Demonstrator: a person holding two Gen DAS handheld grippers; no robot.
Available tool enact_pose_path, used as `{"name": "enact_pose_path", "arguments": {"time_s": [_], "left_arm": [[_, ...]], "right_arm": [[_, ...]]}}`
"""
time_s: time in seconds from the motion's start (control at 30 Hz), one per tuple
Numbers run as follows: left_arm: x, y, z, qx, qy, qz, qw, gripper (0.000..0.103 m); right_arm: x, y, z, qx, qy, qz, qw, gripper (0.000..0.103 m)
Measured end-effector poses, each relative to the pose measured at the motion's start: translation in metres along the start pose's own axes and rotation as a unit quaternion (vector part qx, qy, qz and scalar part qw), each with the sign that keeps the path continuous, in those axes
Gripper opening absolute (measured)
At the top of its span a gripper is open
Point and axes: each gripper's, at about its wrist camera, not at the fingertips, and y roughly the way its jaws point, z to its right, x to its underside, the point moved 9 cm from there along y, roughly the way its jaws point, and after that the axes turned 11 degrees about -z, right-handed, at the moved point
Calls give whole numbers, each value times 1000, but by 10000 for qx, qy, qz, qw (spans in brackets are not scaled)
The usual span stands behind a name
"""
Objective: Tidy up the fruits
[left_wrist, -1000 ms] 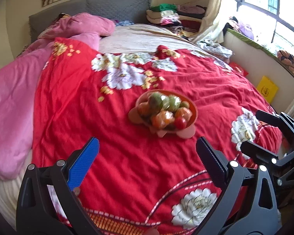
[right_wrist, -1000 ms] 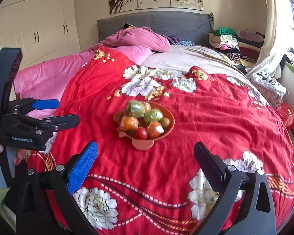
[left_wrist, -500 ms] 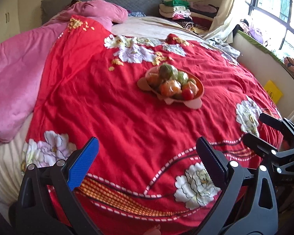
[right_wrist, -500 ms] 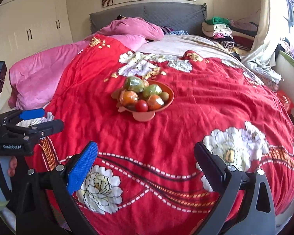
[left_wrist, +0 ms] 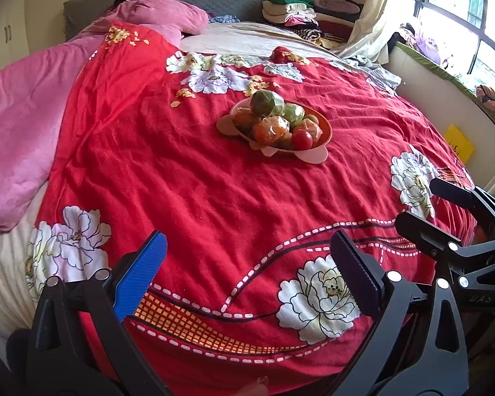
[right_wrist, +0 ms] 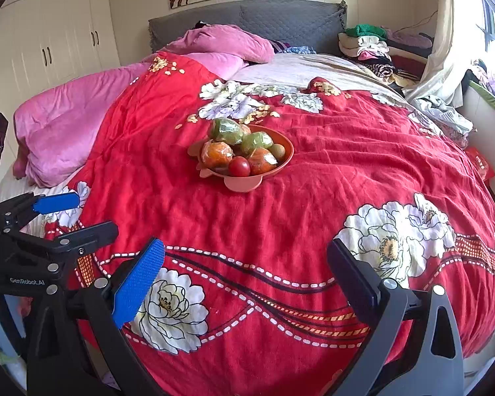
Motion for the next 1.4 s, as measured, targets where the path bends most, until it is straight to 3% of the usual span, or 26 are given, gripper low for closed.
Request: {"name": "enact_pose_path", "arguments": {"time_s": [1.4], "left_arm": [[0, -1, -4, -175, 3, -54, 9998, 93]], "right_arm": [[0, 0, 6, 98, 14, 6, 10000, 98]]}}
